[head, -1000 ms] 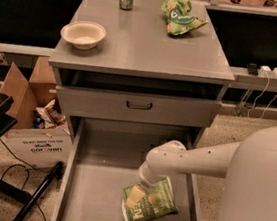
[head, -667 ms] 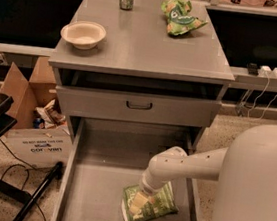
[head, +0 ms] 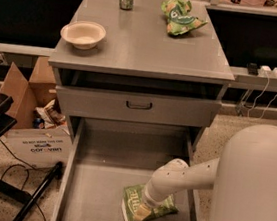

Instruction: Pick green jalapeno chip bag from middle drawer and place on counter

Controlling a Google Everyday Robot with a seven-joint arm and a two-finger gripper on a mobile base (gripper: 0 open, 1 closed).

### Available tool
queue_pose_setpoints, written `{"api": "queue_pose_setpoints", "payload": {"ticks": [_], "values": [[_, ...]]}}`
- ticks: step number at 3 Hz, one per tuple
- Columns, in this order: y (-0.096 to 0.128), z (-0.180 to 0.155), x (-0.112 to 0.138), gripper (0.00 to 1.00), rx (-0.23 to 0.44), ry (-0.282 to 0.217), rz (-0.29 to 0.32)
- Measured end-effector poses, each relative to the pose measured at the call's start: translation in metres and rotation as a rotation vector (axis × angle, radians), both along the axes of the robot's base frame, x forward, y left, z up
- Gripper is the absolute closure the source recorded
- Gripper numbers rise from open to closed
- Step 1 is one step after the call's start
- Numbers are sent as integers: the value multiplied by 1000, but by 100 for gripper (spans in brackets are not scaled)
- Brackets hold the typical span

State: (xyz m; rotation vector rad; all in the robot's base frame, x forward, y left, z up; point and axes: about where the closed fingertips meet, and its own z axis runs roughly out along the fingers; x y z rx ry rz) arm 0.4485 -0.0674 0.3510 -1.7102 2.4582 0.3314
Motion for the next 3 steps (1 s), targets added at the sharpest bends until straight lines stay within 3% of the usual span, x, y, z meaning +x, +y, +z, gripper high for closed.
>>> {"api": "queue_pose_setpoints", "payload": {"ticks": [1,3], "values": [[3,-7,-13,50,17,14,-4],[3,-7,-13,96,17,14,-4]]}}
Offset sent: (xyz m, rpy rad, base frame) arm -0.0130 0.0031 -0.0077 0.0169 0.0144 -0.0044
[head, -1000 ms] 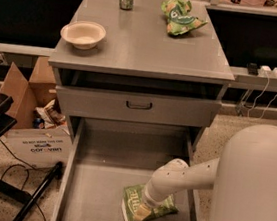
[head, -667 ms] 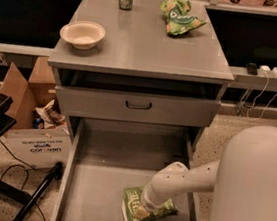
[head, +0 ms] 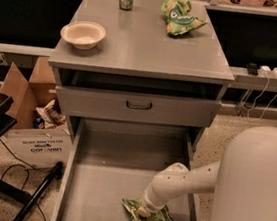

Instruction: Pick green jalapeno chip bag from middle drawer and place on counter

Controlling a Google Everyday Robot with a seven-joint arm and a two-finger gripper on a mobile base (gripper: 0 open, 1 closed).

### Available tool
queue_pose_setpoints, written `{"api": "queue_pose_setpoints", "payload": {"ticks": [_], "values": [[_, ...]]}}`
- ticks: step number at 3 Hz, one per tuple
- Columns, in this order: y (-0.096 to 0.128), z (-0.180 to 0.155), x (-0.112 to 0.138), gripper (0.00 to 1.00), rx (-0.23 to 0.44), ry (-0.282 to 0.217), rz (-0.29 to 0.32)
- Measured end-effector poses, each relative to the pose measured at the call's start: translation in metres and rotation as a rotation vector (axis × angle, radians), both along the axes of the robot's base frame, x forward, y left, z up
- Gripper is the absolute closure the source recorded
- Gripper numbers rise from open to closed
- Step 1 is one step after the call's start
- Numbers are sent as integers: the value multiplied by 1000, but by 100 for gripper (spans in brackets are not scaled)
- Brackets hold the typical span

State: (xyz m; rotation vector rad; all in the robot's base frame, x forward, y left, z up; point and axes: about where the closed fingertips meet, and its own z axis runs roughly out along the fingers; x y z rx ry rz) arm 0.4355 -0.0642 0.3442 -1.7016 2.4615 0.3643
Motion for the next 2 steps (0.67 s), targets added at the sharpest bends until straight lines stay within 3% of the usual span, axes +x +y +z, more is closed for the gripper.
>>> {"api": "queue_pose_setpoints", "payload": {"ticks": [1,2], "values": [[4,3,0,100,6,-3,15],[3,30,3,100,2,-41,16]]}}
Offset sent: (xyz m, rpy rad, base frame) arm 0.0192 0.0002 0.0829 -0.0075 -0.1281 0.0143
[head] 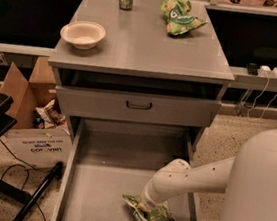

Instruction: Pick green jalapeno chip bag from middle drawer and place on counter

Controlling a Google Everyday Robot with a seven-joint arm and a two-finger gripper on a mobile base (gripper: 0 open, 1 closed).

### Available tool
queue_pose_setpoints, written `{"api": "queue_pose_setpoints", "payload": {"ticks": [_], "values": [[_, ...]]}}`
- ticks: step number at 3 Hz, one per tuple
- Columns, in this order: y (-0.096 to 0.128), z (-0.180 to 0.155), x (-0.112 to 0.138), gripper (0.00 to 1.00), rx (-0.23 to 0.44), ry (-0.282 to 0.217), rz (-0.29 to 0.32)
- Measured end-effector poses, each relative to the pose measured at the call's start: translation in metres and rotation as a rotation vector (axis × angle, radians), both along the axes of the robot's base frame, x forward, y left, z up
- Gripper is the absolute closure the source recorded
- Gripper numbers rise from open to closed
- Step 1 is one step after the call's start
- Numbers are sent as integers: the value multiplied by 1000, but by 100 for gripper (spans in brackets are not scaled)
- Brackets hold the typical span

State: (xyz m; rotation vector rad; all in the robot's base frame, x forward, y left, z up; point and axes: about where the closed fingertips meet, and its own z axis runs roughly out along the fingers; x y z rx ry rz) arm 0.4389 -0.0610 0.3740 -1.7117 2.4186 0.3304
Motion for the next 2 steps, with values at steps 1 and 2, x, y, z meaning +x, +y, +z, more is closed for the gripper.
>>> {"api": "queue_pose_setpoints", "payload": {"ticks": [1,2], "values": [[-14,86,19,100,-55,-101,-1],[-30,155,39,100,-112,-165,5]]}}
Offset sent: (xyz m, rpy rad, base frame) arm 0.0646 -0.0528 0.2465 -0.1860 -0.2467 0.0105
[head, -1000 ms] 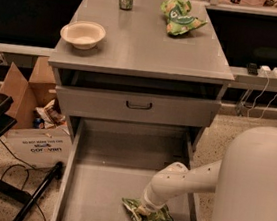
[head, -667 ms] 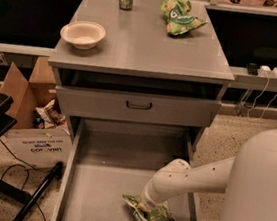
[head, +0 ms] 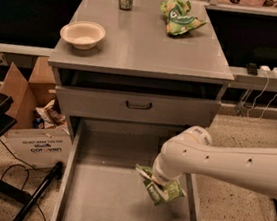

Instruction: Pick green jalapeno chip bag from middle drawer and place on counter

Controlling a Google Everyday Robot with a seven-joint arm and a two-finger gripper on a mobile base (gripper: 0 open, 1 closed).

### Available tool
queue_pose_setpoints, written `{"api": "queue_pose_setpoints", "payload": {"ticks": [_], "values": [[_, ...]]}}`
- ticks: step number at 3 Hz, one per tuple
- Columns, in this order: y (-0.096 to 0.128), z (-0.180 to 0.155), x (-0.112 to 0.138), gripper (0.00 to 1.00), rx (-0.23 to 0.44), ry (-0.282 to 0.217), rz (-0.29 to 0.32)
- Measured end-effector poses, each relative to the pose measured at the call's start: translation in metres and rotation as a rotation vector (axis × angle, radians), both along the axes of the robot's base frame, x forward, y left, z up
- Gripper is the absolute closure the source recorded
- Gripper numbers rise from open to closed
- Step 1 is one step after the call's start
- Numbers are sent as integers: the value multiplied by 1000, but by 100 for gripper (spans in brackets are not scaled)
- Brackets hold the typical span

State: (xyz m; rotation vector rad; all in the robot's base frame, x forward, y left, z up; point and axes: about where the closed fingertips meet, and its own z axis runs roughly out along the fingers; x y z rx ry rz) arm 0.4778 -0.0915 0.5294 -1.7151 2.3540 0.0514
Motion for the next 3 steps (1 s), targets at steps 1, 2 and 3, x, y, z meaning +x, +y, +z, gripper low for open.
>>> {"api": "queue_pose_setpoints", "payload": {"ticks": [1,2,3], "values": [[-19,71,28,100,-76,-67,-19],[-36,137,54,100,-164,-124,-51],[-51,199,74,100,-244,-175,-95]]}}
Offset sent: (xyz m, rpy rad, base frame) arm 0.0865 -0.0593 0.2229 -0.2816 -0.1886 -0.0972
